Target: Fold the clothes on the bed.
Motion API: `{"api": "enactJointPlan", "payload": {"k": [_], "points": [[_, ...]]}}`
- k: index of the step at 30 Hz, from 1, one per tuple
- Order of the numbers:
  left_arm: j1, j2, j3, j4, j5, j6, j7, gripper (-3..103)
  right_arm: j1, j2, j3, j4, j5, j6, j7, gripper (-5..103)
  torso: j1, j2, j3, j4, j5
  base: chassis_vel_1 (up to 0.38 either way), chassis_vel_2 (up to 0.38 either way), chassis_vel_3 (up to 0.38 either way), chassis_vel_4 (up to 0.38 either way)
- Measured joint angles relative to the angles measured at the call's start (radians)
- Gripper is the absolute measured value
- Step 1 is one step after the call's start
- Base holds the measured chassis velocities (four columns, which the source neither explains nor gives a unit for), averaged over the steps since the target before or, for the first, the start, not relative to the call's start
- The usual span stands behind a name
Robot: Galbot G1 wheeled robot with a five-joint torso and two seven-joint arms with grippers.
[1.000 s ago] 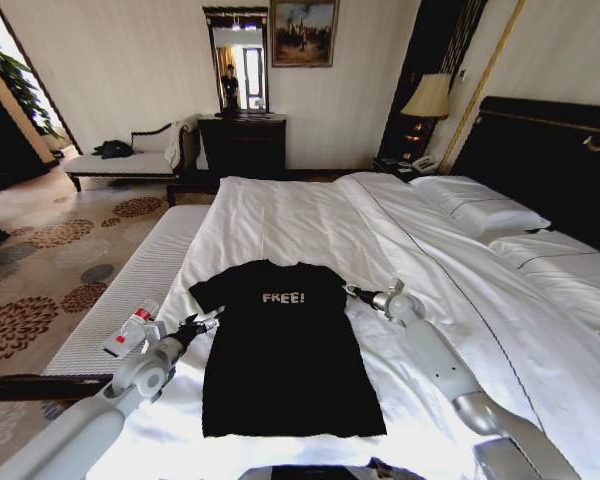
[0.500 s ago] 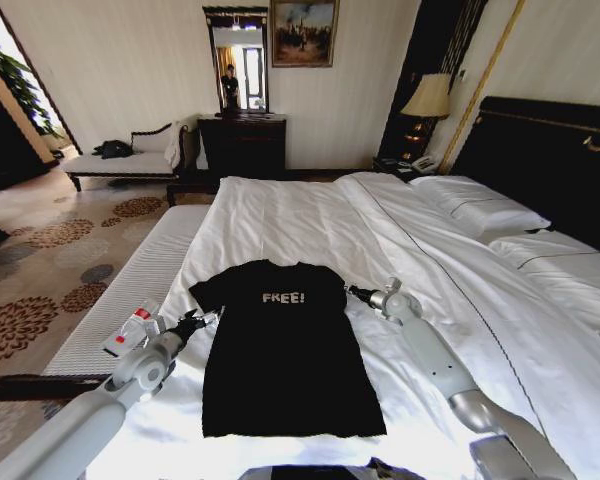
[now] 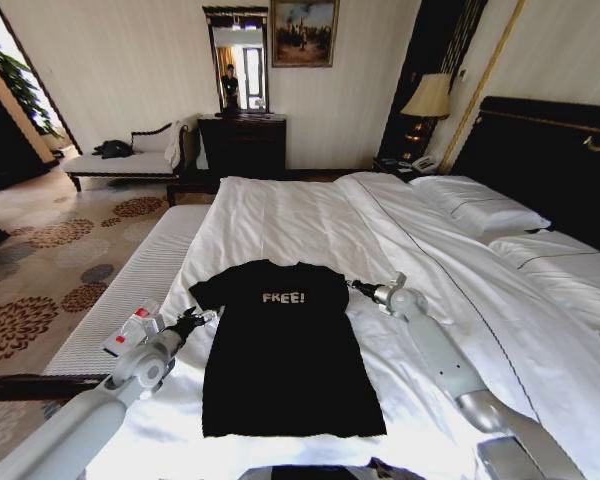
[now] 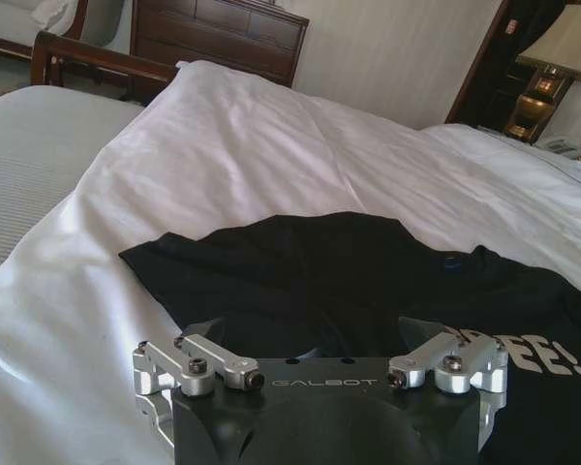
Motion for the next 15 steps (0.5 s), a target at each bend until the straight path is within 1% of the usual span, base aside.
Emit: {"api": "enactJointPlan", "payload": {"k": [7, 15], "points": [[-0.005, 0.001, 0.004, -0.005, 0.001, -0.001, 0.000, 100, 0.022, -0.028, -0.010, -0.011, -0.013, 0.008, 0.000, 0, 0.000, 0.000, 0.000, -0.0001, 0.0000, 0.000, 0.000, 0.000, 0.000], [0.013, 0.008, -0.019, -0.023, 0.001, -0.001, 0.004, 100, 0.078, -0.040, -0.066, -0.087, -0.041, 0.014, -0.016, 0, 0.000, 0.000, 0.000, 0.0000, 0.0000, 0.000, 0.000, 0.000, 0.000]]}}
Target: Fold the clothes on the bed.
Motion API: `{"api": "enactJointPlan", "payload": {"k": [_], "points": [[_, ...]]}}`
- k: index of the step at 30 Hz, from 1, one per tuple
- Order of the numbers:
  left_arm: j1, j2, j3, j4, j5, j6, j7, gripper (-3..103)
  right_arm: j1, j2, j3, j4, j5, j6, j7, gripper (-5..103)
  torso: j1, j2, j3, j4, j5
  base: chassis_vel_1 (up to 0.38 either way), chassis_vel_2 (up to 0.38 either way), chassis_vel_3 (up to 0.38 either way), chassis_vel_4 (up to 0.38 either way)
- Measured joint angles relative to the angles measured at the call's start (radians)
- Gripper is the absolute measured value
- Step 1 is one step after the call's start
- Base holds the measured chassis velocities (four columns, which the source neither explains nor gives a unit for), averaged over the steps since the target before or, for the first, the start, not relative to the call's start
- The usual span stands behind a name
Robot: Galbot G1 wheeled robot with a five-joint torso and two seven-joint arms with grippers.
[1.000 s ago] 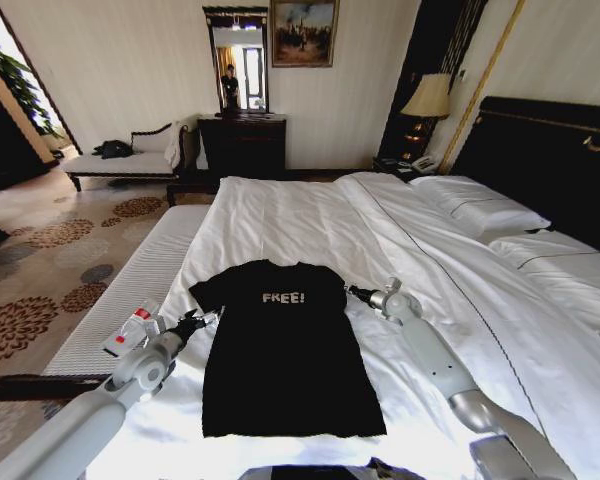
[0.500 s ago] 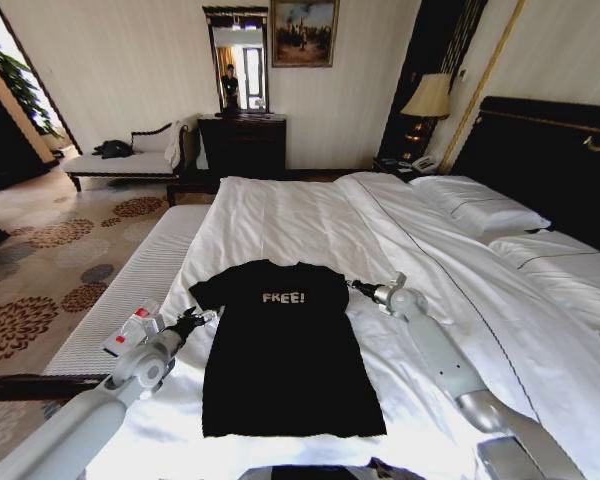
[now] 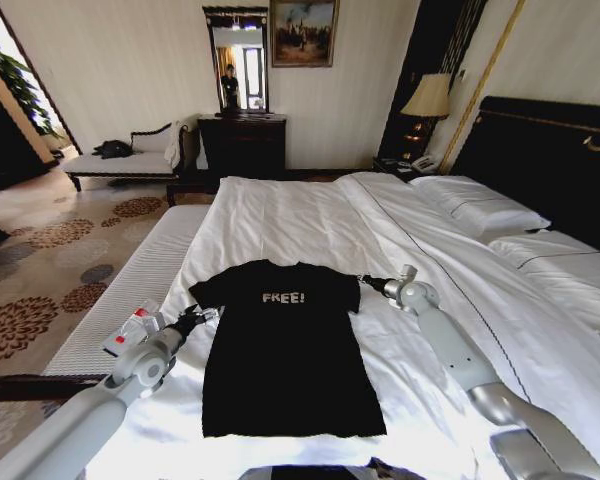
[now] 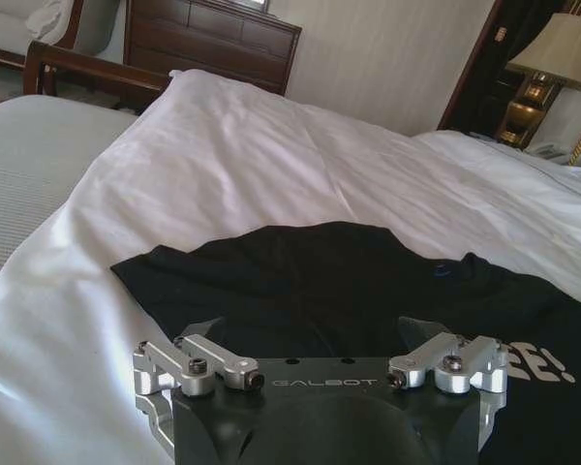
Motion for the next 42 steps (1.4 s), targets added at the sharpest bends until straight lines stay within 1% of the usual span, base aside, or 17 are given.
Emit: {"api": "enactJointPlan", "payload": {"k": [6, 16, 17, 18, 21, 22, 24, 25, 26, 27, 30, 32, 33, 34, 37, 39, 42], "points": [[0.025, 0.003, -0.029, -0.008, 0.003, -0.001, 0.010, 100, 0.016, 0.000, -0.018, -0.018, -0.043, 0.003, -0.001, 0, 0.000, 0.000, 0.000, 0.0001, 0.0000, 0.000, 0.000, 0.000, 0.000], [0.019, 0.002, -0.023, -0.012, 0.007, -0.002, 0.012, 100, -0.016, 0.000, -0.009, 0.018, -0.097, 0.011, -0.011, -2, 0.000, 0.000, 0.000, 0.0000, 0.0000, 0.000, 0.000, 0.000, 0.000], [0.021, 0.002, -0.023, -0.012, 0.008, -0.002, 0.012, 100, -0.022, 0.000, -0.002, 0.026, -0.100, 0.013, -0.011, 3, 0.000, 0.000, 0.000, 0.0000, 0.0000, 0.000, 0.000, 0.000, 0.000], [0.021, 0.002, -0.023, -0.012, 0.008, -0.002, 0.012, 100, -0.022, 0.000, -0.002, 0.026, -0.100, 0.013, -0.011, 3, 0.000, 0.000, 0.000, 0.0000, 0.0000, 0.000, 0.000, 0.000, 0.000], [0.022, 0.002, -0.023, -0.015, 0.008, -0.002, 0.012, 100, -0.050, -0.010, 0.034, 0.055, -0.111, 0.034, -0.011, 19, 0.000, 0.000, 0.000, 0.0000, 0.0000, 0.000, 0.000, 0.000, 0.000], [0.022, 0.002, -0.023, -0.015, 0.008, -0.002, 0.012, 100, -0.050, -0.010, 0.034, 0.055, -0.111, 0.034, -0.011, 19, 0.000, 0.000, 0.000, 0.0000, 0.0000, 0.000, 0.000, 0.000, 0.000], [0.018, 0.002, -0.018, -0.019, 0.009, -0.002, 0.011, 100, -0.066, -0.024, 0.059, 0.068, -0.110, 0.053, -0.011, 30, 0.000, 0.000, 0.000, -0.0001, 0.0000, 0.000, 0.000, 0.000, 0.000], [0.017, 0.002, -0.017, -0.019, 0.009, -0.002, 0.011, 100, -0.069, -0.026, 0.063, 0.070, -0.108, 0.056, -0.011, 30, 0.000, 0.000, 0.000, -0.0001, 0.0000, 0.000, 0.000, 0.000, 0.000], [0.015, 0.002, -0.014, -0.021, 0.010, -0.002, 0.010, 100, -0.075, -0.033, 0.072, 0.076, -0.103, 0.061, -0.013, 36, 0.000, 0.000, 0.000, -0.0002, 0.0001, 0.000, 0.000, 0.000, 0.000], [0.015, 0.002, -0.014, -0.021, 0.010, -0.002, 0.010, 100, -0.075, -0.033, 0.072, 0.076, -0.103, 0.061, -0.013, 36, 0.000, 0.000, 0.000, -0.0002, 0.0001, 0.000, 0.000, 0.000, 0.000], [0.016, 0.000, -0.010, -0.028, 0.012, -0.002, 0.007, 100, -0.099, -0.045, 0.085, 0.097, -0.100, 0.062, -0.026, 51, 0.000, 0.000, 0.000, -0.0002, 0.0001, 0.000, 0.000, 0.000, 0.000], [0.018, 0.000, -0.011, -0.030, 0.012, -0.001, 0.007, 100, -0.105, -0.045, 0.085, 0.101, -0.103, 0.062, -0.030, 51, 0.000, 0.000, 0.000, -0.0002, 0.0000, 0.000, 0.000, 0.000, 0.000], [0.025, 0.000, -0.014, -0.036, 0.013, -0.001, 0.006, 100, -0.114, -0.045, 0.085, 0.102, -0.109, 0.060, -0.037, 62, 0.000, 0.000, 0.000, -0.0001, 0.0000, 0.000, 0.000, 0.000, 0.000], [0.031, 0.000, -0.017, -0.040, 0.013, 0.000, 0.005, 100, -0.119, -0.041, 0.085, 0.102, -0.111, 0.058, -0.042, 68, 0.000, 0.000, 0.000, -0.0001, 0.0000, 0.000, 0.000, 0.000, 0.000], [0.041, 0.001, -0.022, -0.047, 0.012, 0.000, 0.005, 100, -0.123, -0.035, 0.085, 0.094, -0.111, 0.054, -0.045, 73, 0.000, 0.000, 0.000, 0.0000, 0.0000, 0.000, 0.000, 0.000, 0.000], [0.062, 0.004, -0.032, -0.054, 0.010, 0.002, 0.005, 100, -0.131, -0.022, 0.095, 0.076, -0.110, 0.050, -0.050, 83, 0.000, 0.000, 0.000, 0.0001, 0.0000, 0.000, 0.000, 0.000, 0.000], [0.075, 0.005, -0.042, -0.058, 0.009, 0.002, 0.005, 100, -0.141, -0.013, 0.107, 0.066, -0.110, 0.050, -0.053, 84, 0.000, 0.000, 0.000, 0.0001, 0.0000, 0.000, 0.000, 0.000, 0.000]]}}
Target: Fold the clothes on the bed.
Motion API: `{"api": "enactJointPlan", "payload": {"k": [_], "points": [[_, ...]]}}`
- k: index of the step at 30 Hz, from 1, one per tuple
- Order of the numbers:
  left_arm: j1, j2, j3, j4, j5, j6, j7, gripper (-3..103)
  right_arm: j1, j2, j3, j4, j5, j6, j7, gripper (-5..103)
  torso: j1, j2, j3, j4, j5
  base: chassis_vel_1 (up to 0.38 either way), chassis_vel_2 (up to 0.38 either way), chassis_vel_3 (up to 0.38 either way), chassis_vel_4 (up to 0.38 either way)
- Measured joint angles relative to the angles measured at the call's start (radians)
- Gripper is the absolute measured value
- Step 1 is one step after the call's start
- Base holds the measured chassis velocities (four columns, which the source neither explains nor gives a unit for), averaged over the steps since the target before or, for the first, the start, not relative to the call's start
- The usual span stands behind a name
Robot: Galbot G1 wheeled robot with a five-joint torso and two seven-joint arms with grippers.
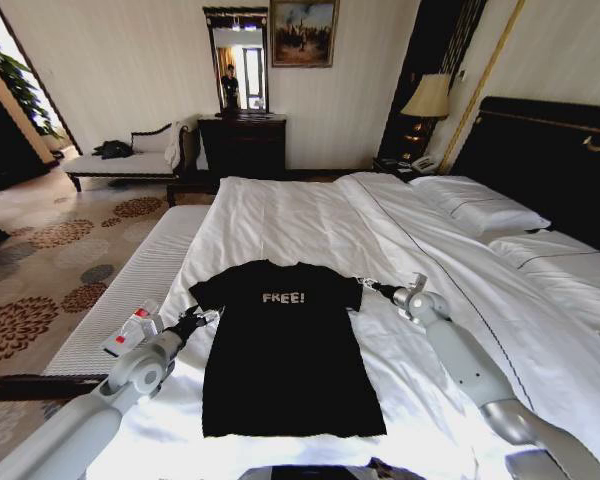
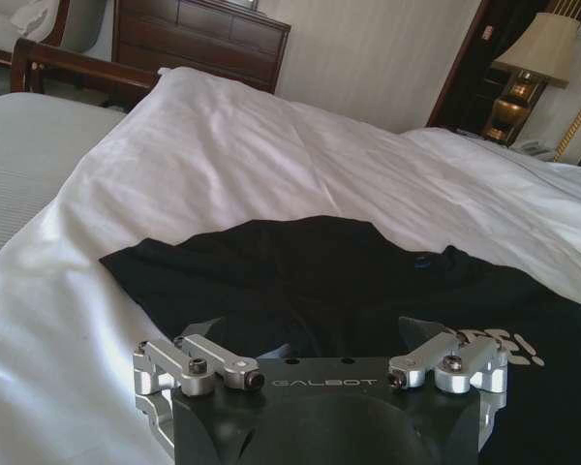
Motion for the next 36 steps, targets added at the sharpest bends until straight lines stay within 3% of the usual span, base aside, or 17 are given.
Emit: {"api": "enactJointPlan", "payload": {"k": [10, 11, 12, 15, 17, 20, 22, 25, 30, 32, 36], "points": [[-0.005, 0.010, -0.004, -0.001, -0.007, 0.001, -0.001, 100, -0.018, 0.027, 0.020, -0.052, -0.016, 0.003, -0.023, 78, 0.000, 0.000, 0.000, -0.0001, -0.0001, 0.000, 0.000, 0.000, 0.000], [-0.013, 0.011, 0.001, 0.000, -0.010, 0.001, -0.002, 100, -0.009, 0.032, 0.018, -0.064, -0.017, 0.003, -0.025, 67, 0.000, 0.000, 0.000, -0.0003, -0.0002, 0.000, 0.000, 0.000, 0.000], [-0.013, 0.011, 0.001, 0.000, -0.010, 0.001, -0.002, 100, -0.009, 0.032, 0.018, -0.064, -0.017, 0.003, -0.025, 67, 0.000, 0.000, 0.000, -0.0003, -0.0002, 0.000, 0.000, 0.000, 0.000], [-0.014, 0.011, 0.000, 0.007, -0.010, 0.001, -0.001, 100, 0.009, 0.041, 0.009, -0.075, -0.017, 0.003, -0.028, 51, 0.000, 0.000, 0.000, -0.0001, 0.0000, 0.000, 0.000, 0.000, 0.000], [-0.014, 0.011, 0.000, 0.008, -0.010, 0.001, 0.000, 100, 0.012, 0.042, 0.008, -0.078, -0.017, 0.003, -0.029, 51, 0.000, 0.000, 0.000, -0.0001, 0.0000, 0.000, 0.000, 0.000, 0.000], [-0.017, 0.009, 0.000, 0.014, -0.010, 0.001, 0.003, 100, 0.037, 0.053, -0.005, -0.112, -0.026, 0.004, -0.034, 37, 0.000, 0.000, 0.000, 0.0000, -0.0001, 0.000, 0.000, 0.000, 0.000], [-0.018, 0.009, 0.000, 0.014, -0.010, 0.001, 0.003, 100, 0.039, 0.054, -0.006, -0.116, -0.028, 0.004, -0.035, 37, 0.000, 0.000, 0.000, 0.0000, -0.0001, 0.000, 0.000, 0.000, 0.000], [-0.017, 0.014, -0.010, 0.015, -0.011, 0.000, 0.007, 100, 0.056, 0.066, -0.015, -0.152, -0.049, 0.009, -0.045, 23, 0.000, 0.000, 0.000, -0.0001, 0.0000, 0.000, 0.000, 0.000, 0.000], [-0.018, 0.018, -0.019, 0.019, -0.016, -0.001, 0.013, 100, 0.065, 0.079, -0.017, -0.174, -0.058, 0.013, -0.049, 16, 0.000, 0.000, 0.000, 0.0000, -0.0001, 0.000, 0.000, 0.000, 0.000], [-0.022, 0.019, -0.019, 0.020, -0.017, -0.001, 0.014, 100, 0.065, 0.082, -0.016, -0.174, -0.057, 0.014, -0.050, 5, 0.000, 0.000, 0.000, -0.0001, -0.0001, 0.000, 0.000, 0.000, 0.000], [-0.030, 0.018, -0.015, 0.021, -0.017, -0.001, 0.013, 100, 0.065, 0.083, -0.015, -0.168, -0.052, 0.015, -0.051, 1, 0.000, 0.000, 0.000, -0.0001, 0.0000, 0.000, 0.000, 0.000, 0.000]]}}
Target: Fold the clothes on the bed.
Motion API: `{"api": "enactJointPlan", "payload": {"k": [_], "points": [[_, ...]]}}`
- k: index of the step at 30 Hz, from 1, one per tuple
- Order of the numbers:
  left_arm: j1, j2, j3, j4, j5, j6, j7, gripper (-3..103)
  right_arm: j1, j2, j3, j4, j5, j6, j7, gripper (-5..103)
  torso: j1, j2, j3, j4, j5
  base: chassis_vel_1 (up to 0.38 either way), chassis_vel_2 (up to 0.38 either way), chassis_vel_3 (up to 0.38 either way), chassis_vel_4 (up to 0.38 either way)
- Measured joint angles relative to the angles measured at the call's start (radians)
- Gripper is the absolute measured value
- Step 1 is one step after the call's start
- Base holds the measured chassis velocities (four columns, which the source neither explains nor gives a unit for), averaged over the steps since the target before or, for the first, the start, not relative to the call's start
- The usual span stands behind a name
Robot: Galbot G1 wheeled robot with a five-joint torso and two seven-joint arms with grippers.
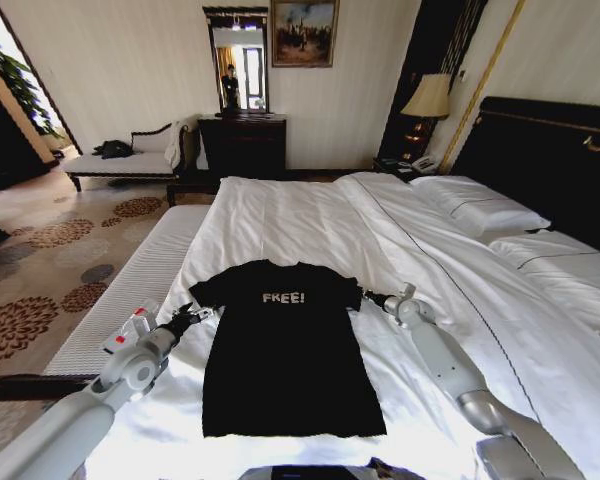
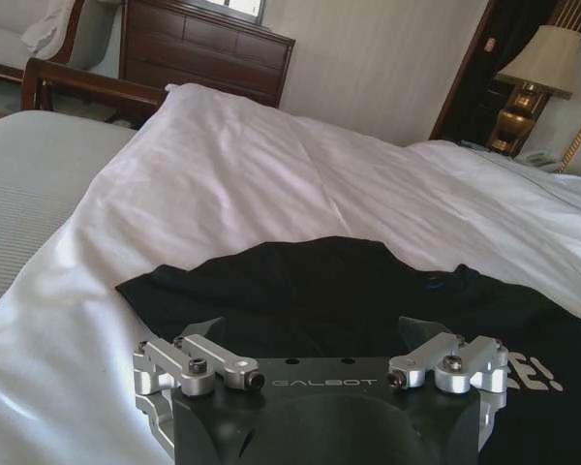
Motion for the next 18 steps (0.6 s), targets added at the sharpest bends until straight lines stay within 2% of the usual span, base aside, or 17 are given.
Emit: {"api": "enactJointPlan", "payload": {"k": [11, 18], "points": [[0.012, -0.004, -0.009, -0.006, 0.001, -0.001, -0.002, 100, -0.014, -0.012, 0.010, 0.034, 0.015, 0.005, 0.006, 0, 0.000, 0.000, 0.000, 0.0001, 0.0000, 0.000, 0.000, 0.000, 0.000], [0.017, -0.004, -0.020, -0.016, 0.001, -0.001, -0.006, 100, -0.051, -0.034, 0.031, 0.105, 0.035, 0.013, 0.042, 0, 0.000, 0.000, 0.000, 0.0000, 0.0002, 0.000, 0.000, 0.000, 0.000]]}}
